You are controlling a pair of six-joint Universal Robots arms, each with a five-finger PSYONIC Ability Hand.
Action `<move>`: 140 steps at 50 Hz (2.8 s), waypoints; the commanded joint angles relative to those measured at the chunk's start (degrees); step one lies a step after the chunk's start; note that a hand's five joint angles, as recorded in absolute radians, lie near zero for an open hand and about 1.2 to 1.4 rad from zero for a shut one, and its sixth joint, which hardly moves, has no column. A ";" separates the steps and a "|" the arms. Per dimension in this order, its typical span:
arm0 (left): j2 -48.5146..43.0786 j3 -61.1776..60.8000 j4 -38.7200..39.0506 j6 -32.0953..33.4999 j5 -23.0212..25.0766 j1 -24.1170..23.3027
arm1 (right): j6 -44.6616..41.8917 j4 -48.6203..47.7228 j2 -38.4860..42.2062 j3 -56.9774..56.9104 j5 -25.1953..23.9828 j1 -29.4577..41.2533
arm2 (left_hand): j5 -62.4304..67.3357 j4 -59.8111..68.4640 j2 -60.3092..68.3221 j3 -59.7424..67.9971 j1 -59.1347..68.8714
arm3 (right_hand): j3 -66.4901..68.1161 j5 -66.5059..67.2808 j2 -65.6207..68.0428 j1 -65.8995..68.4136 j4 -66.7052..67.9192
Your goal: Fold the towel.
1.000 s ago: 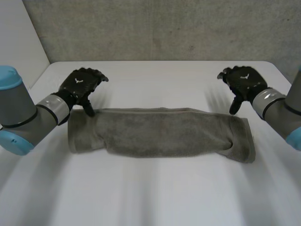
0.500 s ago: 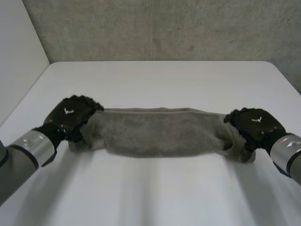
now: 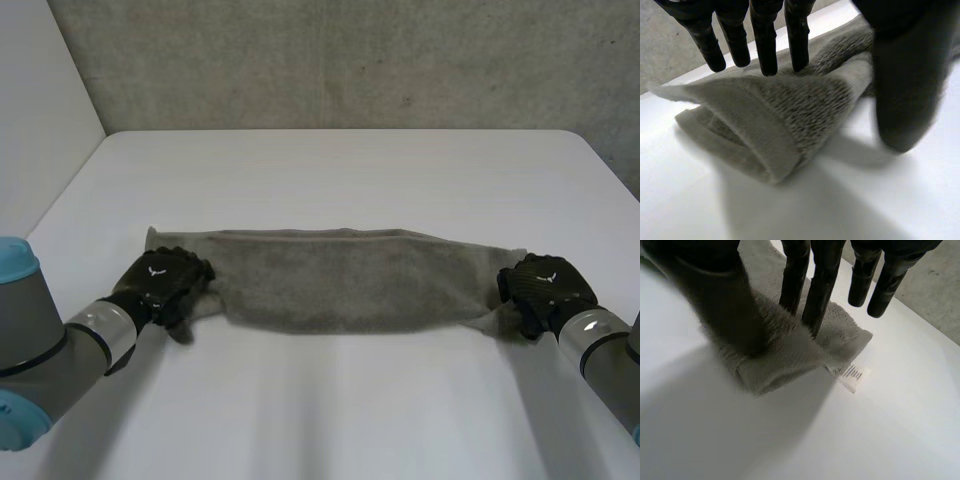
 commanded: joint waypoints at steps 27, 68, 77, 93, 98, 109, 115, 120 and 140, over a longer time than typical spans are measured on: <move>0.88 -2.29 2.93 8.65 -1.29 3.88 | -10.63 -1.15 -3.84 4.33 -1.61 -6.38 | 7.70 -3.36 8.56 -2.96 9.38 | -2.48 -35.73 -36.29 -35.57 -4.37; 0.62 -0.45 2.93 8.48 -1.20 4.41 | 1.85 -2.82 1.61 1.35 -3.63 -7.08 | 31.25 -3.36 32.11 -2.96 32.93 | -2.48 17.45 16.89 17.61 -4.37; 0.00 -0.62 2.93 8.65 -1.28 4.32 | 1.06 -2.73 1.08 1.08 -4.25 -7.52 | 40.84 -3.36 41.71 -2.96 42.53 | -2.48 21.91 21.35 22.07 -4.37; 4.21 -2.38 1.26 8.13 -1.64 4.50 | -8.87 4.13 -1.29 -5.60 -13.30 -24.22 | 5.94 -3.36 6.80 -2.96 7.63 | -2.48 21.91 21.35 22.07 -4.37; 7.21 -2.73 -0.94 6.98 -1.73 4.32 | -8.69 10.27 -1.73 -12.52 -15.76 -24.92 | -11.48 -3.36 -10.62 -2.96 -9.79 | -2.48 21.91 21.35 22.07 -4.37; 15.12 -1.68 -2.87 1.45 -1.46 4.50 | -7.47 17.74 -4.09 -27.81 -15.15 -19.51 | -11.65 -3.36 -10.78 -2.96 -9.96 | -2.48 21.91 21.35 22.07 -4.37; 16.70 -0.10 -2.96 0.39 -1.55 4.67 | -1.49 19.60 -4.63 -34.86 -14.97 -6.64 | -11.65 -3.36 -10.78 -2.96 -9.96 | -2.48 21.91 21.35 22.07 -4.37; 16.88 0.61 -2.96 -1.28 -1.64 4.23 | 2.82 19.33 -0.85 -39.35 -14.09 9.00 | -11.65 -3.36 -10.78 -2.96 -9.96 | -2.48 21.91 21.35 22.07 -4.37; 15.82 1.22 -2.43 -4.88 -1.81 0.37 | 3.61 9.93 21.30 -42.25 -1.80 38.44 | -11.65 -3.36 -10.78 -2.96 -9.96 | -2.48 -48.09 -48.65 -47.93 -4.37</move>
